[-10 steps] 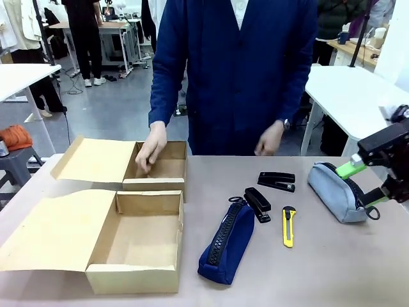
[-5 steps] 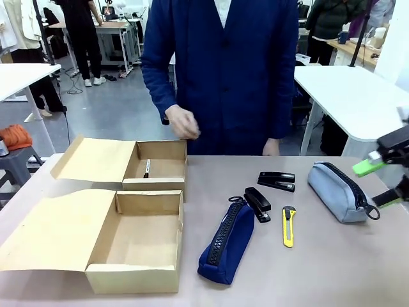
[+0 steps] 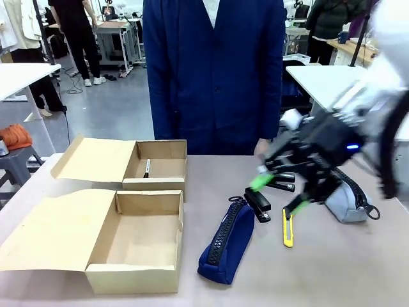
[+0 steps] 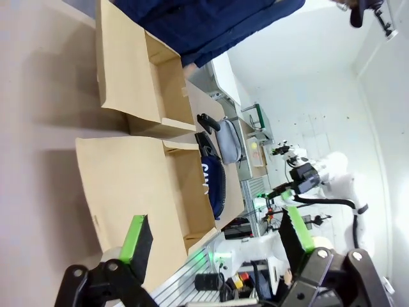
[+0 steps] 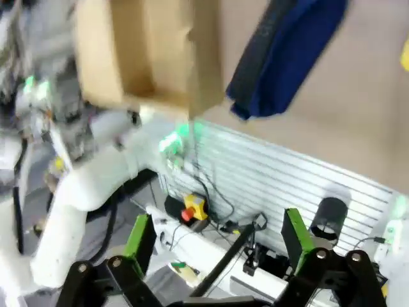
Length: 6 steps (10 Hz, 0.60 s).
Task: Place items inside the box.
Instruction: Pick up a Pencil pouch or Stapler and place it inside the Mailer Box closest to the robot.
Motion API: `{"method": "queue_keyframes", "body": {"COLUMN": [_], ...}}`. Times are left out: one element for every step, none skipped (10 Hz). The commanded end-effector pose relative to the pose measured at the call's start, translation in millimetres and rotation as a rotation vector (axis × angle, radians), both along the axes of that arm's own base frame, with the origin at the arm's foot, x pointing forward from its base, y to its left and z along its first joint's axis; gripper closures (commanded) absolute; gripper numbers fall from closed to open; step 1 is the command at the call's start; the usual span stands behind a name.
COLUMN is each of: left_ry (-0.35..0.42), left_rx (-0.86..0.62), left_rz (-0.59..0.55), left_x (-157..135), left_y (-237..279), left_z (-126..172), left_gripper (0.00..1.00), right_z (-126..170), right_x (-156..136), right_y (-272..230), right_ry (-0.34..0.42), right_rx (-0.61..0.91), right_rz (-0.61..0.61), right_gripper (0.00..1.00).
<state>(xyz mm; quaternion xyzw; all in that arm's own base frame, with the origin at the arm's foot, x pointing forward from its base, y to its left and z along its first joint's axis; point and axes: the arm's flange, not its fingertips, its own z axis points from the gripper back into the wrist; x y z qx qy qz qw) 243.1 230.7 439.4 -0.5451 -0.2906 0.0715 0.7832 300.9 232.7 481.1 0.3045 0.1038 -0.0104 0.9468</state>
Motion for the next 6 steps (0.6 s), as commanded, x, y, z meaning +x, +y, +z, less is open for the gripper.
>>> {"method": "queue_keyframes", "body": {"left_ry": [-0.03, -0.03, -0.03, -0.03, -0.03, -0.03], "left_rx": [-0.01, -0.01, -0.01, -0.01, -0.01, -0.01], "left_rz": [-0.002, -0.002, -0.002, -0.002, -0.002, -0.002], "left_x": [-0.6, -0.6, -0.6, -0.6, -0.6, -0.6], "left_y": [-0.1, -0.1, -0.1, -0.1, -0.1, -0.1], "left_z": [1.9, 1.9, 1.9, 1.9, 1.9, 1.9], "left_gripper": [0.0, 0.0, 0.0, 0.0, 0.0, 0.0], "right_z": [-21.6, -35.3, -46.0, -58.8, -73.3, -89.1], "right_x": [30.4, 38.7, 47.3, 60.5, 66.6, 70.7], "right_y": [36.7, 55.5, 63.8, 67.6, 71.9, 78.6], "right_ry": [0.045, 0.007, 0.022, 0.053, 0.085, 0.094], "right_rx": [-0.209, -0.288, -0.331, -0.376, -0.424, -0.454], "right_rz": [-0.147, -0.192, -0.194, -0.228, -0.236, -0.262], "right_gripper": [0.0, 0.0, 0.0, 0.0, 0.0, 0.0]}}
